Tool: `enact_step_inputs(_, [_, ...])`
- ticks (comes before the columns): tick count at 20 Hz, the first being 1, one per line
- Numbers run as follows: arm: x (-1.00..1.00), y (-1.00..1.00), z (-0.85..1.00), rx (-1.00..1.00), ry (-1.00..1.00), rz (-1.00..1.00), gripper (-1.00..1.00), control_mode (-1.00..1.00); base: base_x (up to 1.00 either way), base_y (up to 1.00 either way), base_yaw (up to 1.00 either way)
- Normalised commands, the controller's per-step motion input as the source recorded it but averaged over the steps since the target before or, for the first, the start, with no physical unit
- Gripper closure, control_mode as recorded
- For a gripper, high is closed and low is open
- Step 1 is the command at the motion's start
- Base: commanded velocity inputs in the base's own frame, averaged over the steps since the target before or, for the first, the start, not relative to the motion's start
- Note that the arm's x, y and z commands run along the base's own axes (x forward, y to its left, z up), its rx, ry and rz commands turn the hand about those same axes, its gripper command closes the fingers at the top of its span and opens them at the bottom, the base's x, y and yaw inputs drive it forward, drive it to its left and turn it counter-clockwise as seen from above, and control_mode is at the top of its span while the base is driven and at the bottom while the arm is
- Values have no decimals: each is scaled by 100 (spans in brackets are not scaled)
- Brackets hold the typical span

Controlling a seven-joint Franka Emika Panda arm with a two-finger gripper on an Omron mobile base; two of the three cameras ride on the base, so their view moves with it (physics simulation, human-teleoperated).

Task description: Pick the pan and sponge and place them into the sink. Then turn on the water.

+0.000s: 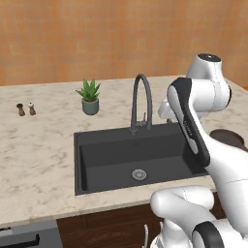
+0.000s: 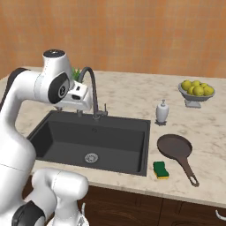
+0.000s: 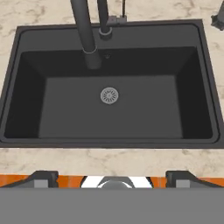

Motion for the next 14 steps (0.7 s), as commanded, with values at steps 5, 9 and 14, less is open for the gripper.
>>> enact_step_inputs(5, [-13,-43,-29,-1,2,0,-100,-100,0,0,0])
enact_step_inputs(9, [0,-85,-34,0,0,5,-100,-100,0,0,0])
enact_step_inputs(14, [6,-100,-48,0,0,10,-100,-100,0,0,0])
